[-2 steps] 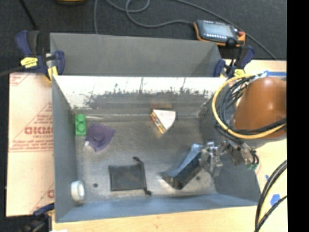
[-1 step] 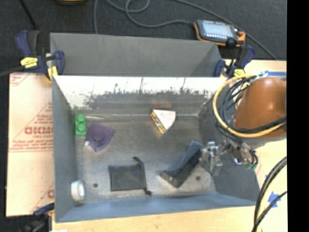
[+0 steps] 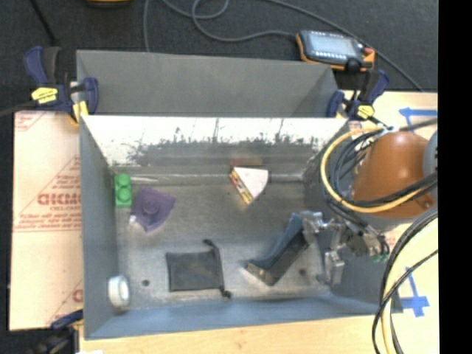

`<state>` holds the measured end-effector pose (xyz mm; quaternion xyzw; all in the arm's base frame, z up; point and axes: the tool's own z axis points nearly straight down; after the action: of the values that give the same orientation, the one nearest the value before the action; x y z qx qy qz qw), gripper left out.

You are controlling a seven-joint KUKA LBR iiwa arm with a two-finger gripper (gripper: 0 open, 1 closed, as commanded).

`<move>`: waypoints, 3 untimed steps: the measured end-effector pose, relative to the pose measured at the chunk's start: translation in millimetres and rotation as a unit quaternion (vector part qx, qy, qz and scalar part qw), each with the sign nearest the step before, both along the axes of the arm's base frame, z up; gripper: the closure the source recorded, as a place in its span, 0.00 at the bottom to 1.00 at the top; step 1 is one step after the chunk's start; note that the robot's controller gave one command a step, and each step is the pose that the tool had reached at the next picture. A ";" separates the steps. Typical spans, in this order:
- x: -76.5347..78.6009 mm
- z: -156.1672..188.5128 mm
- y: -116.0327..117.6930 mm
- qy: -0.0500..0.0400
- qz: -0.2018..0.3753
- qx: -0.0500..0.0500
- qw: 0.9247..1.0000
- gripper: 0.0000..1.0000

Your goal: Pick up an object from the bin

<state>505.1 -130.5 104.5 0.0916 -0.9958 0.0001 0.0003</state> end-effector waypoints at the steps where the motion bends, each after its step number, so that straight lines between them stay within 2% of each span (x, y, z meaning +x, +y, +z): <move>1: 0.6 0.2 0.2 -0.001 0.001 0.000 1.000 0.00; 2: 36.5 -6.9 37.3 -0.004 -0.036 -0.002 0.999 0.00; 3: -2.1 -23.8 61.5 -0.006 -0.086 -0.001 0.996 1.00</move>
Offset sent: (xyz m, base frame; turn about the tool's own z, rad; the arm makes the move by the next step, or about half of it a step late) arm 0.0631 0.0775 -0.0173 0.1120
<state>503.0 -69.0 80.7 0.0059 -1.0000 0.0014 -0.0060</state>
